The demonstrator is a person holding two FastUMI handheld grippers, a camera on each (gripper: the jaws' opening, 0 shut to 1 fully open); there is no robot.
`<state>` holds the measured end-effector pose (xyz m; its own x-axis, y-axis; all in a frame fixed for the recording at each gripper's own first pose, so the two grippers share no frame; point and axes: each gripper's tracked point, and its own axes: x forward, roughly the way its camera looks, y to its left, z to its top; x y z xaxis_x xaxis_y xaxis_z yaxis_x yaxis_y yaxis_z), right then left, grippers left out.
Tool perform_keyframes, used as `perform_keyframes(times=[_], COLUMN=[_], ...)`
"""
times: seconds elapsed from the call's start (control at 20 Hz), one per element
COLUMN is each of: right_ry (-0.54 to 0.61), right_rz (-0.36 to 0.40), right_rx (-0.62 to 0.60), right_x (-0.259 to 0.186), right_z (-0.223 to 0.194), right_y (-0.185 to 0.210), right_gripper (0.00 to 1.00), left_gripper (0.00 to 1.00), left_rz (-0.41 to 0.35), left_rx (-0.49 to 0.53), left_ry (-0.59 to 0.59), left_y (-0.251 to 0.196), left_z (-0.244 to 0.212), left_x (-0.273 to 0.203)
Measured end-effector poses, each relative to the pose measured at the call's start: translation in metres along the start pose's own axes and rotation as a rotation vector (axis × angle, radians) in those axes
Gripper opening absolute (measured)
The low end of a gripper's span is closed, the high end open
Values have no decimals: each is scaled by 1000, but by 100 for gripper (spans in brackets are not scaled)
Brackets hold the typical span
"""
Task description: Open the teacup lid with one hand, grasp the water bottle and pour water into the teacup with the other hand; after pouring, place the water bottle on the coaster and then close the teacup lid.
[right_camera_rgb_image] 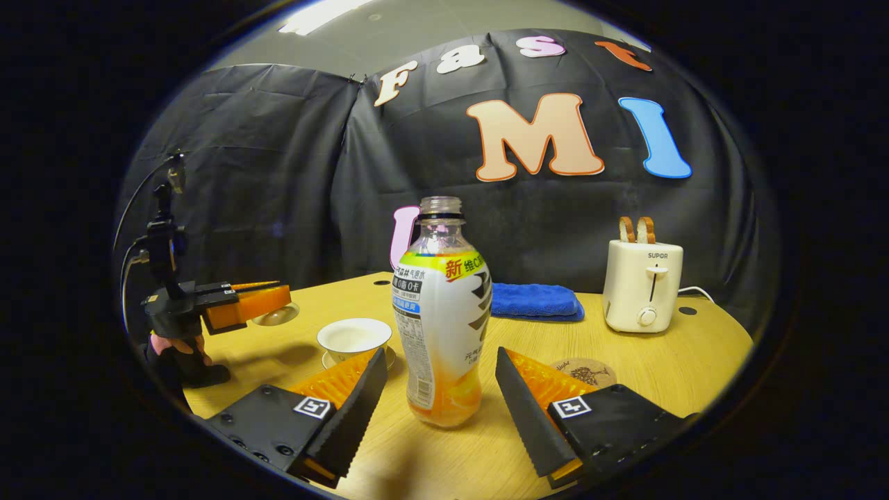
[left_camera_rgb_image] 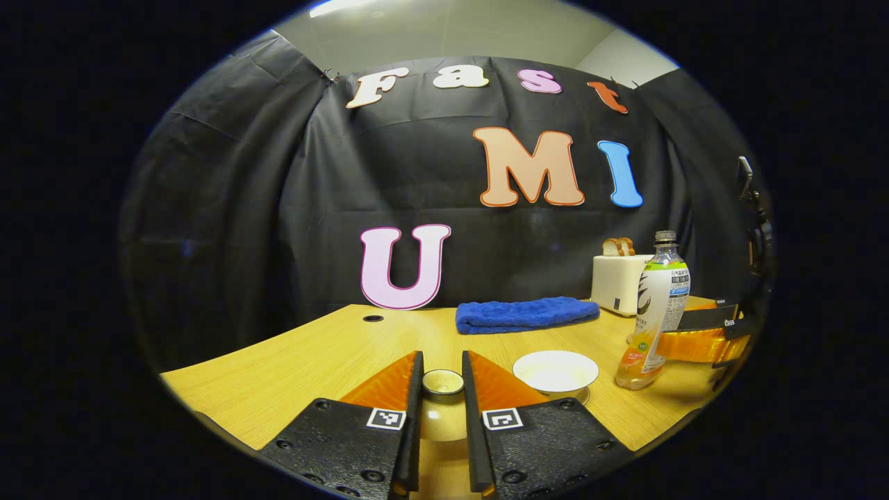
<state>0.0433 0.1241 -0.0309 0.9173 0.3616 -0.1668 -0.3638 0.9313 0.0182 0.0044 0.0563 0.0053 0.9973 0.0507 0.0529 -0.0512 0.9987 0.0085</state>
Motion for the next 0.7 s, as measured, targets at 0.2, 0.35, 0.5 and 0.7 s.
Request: perform_keyframes(times=[0.2, 0.35, 0.5, 0.7], right_ry=[52, 85, 98, 95], right_rz=[-35, -32, -54, -82], right_rx=[5, -7, -1, -43], right_x=[22, 36, 37, 37], right_z=[-6, -10, -12, -10], right_y=[-1, 5, 0, -3], right_gripper=[98, 98, 78, 60], left_gripper=[25, 25, 25, 25], left_rz=[-5, -21, -27, -25], left_rx=[0, 0, -1, -1], left_ry=[2, 2, 2, 2], left_y=[-1, -3, -6, -5], left_z=[-1, -1, 0, 0], left_x=[0, 1, 0, 0])
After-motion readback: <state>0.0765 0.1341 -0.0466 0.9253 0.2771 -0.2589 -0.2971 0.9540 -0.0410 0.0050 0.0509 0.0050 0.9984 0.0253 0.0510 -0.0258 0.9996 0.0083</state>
